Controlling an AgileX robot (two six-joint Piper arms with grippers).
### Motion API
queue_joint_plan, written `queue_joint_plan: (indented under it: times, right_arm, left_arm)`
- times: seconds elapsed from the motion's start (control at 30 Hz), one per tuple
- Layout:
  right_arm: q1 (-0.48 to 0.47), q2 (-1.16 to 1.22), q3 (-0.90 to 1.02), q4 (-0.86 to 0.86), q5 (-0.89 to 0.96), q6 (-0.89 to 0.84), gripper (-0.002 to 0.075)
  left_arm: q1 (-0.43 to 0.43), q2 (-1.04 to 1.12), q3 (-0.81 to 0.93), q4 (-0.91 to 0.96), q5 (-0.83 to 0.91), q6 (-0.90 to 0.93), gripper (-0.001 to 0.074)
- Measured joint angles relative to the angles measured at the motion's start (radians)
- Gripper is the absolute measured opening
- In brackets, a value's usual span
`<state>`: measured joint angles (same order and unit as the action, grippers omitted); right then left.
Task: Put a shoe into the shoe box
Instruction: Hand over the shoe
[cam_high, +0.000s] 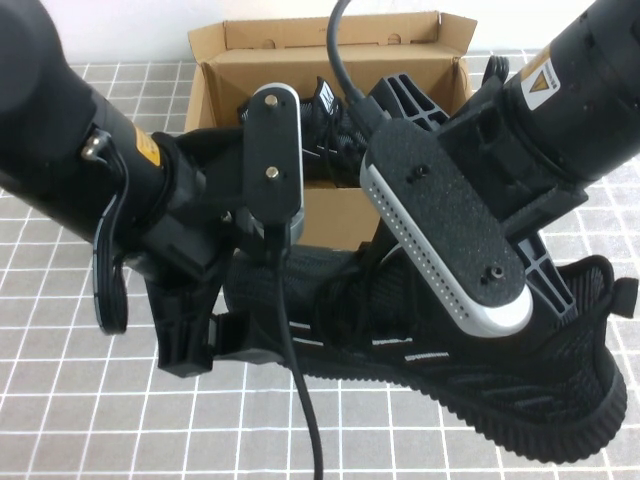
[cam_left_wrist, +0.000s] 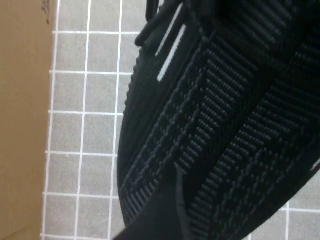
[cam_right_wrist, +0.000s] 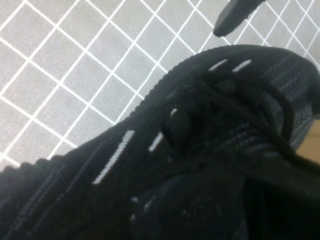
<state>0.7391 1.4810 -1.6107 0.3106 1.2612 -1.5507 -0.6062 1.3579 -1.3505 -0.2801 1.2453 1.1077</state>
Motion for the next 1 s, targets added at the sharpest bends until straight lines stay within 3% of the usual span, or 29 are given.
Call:
queue_joint_plan:
  times: [0.67,1.0]
  right_arm:
    - [0.0,0.0,0.018,0.028,0.0,-0.033,0.0004]
    - [0.0,0.0,0.018,0.07,0.0,-0.133,0.0004]
  left_arm:
    - [0.0,-0.051,0.001,-0.147,-0.042,0.103,0.067]
    - [0.0,-0.051,0.001,-0.158,-0.024,0.101,0.067]
